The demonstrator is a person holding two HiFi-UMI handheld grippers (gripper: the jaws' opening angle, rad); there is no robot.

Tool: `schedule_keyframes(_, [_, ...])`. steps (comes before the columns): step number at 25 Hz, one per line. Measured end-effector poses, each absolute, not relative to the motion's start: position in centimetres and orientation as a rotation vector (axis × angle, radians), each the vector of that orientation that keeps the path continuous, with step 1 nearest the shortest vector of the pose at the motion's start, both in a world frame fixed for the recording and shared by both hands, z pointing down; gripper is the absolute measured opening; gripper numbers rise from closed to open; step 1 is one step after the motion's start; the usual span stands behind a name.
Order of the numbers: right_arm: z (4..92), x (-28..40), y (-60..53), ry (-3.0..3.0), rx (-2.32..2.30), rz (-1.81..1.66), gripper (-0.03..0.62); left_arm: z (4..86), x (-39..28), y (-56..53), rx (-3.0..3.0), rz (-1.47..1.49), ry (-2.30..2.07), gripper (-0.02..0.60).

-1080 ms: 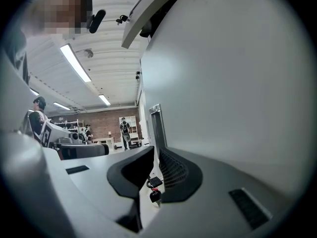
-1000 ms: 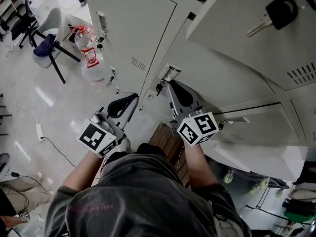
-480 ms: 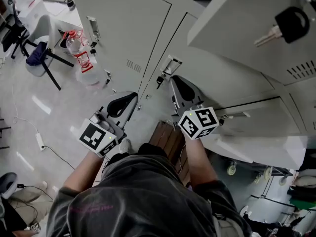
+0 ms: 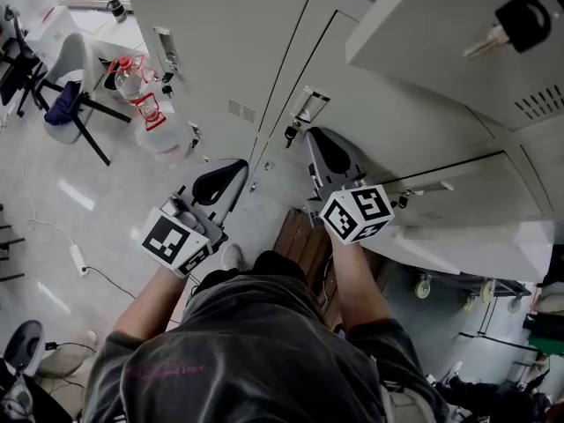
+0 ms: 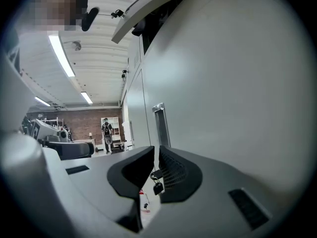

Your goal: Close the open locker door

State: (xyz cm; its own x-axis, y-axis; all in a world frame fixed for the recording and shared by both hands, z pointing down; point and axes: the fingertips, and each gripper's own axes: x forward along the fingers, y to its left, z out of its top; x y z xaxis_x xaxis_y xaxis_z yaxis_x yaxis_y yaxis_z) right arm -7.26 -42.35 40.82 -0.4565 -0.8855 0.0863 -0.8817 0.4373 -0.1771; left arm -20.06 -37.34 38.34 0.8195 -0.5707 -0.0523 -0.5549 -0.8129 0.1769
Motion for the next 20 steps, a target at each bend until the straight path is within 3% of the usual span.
schedule_keyframes(20, [40.0, -6.9, -29.6, 2.464, -1.819, -0.243, 0.043, 38.3, -18.3, -29.9, 2.952, -0.147, -0.557, 0.014])
